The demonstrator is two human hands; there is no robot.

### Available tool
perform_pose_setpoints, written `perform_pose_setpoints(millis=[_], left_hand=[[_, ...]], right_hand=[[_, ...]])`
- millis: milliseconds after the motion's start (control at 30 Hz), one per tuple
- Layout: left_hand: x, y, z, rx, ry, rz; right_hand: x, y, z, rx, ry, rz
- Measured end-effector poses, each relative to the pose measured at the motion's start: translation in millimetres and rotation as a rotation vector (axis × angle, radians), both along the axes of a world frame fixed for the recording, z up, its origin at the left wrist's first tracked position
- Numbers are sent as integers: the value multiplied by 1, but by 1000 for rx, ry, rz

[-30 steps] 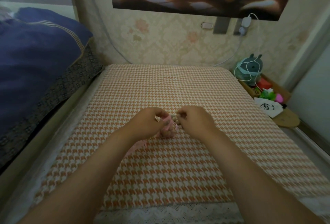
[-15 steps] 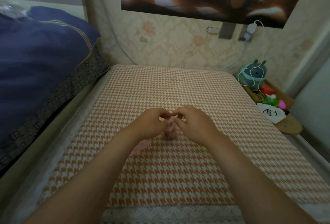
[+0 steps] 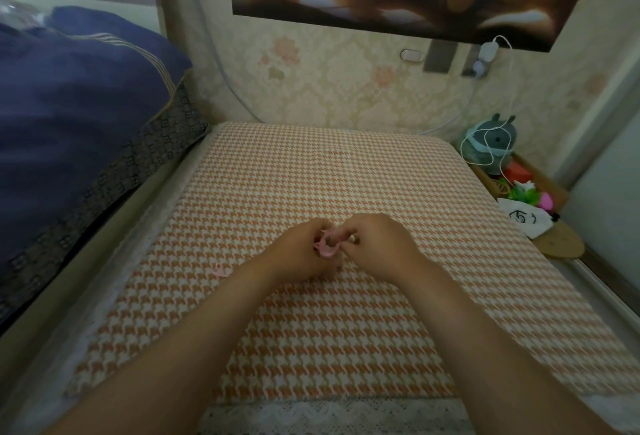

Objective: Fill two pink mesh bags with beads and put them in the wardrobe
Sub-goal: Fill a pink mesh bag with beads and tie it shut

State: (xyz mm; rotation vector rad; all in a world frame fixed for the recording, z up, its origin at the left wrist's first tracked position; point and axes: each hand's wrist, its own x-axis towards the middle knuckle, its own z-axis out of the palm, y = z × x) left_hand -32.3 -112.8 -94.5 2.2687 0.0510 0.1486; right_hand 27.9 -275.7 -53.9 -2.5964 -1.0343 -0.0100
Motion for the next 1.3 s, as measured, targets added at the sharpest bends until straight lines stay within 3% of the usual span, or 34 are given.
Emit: perform_pose_setpoints(millis=[633, 767, 933, 1133, 1300], left_hand=[[7, 8, -2, -72, -18, -25], [3, 6, 5, -30, -37, -12], [-2, 4, 19, 107, -70, -13], [-4, 1, 26, 160, -90, 62], [-4, 1, 30, 197, -118, 73]], right_hand=[[-4, 1, -1, -102, -8, 78], [0, -4, 4, 46, 80, 39], [19, -21, 9, 238, 53, -125], [35, -42, -13, 42, 59, -244], [31, -30, -29, -39, 26, -112]])
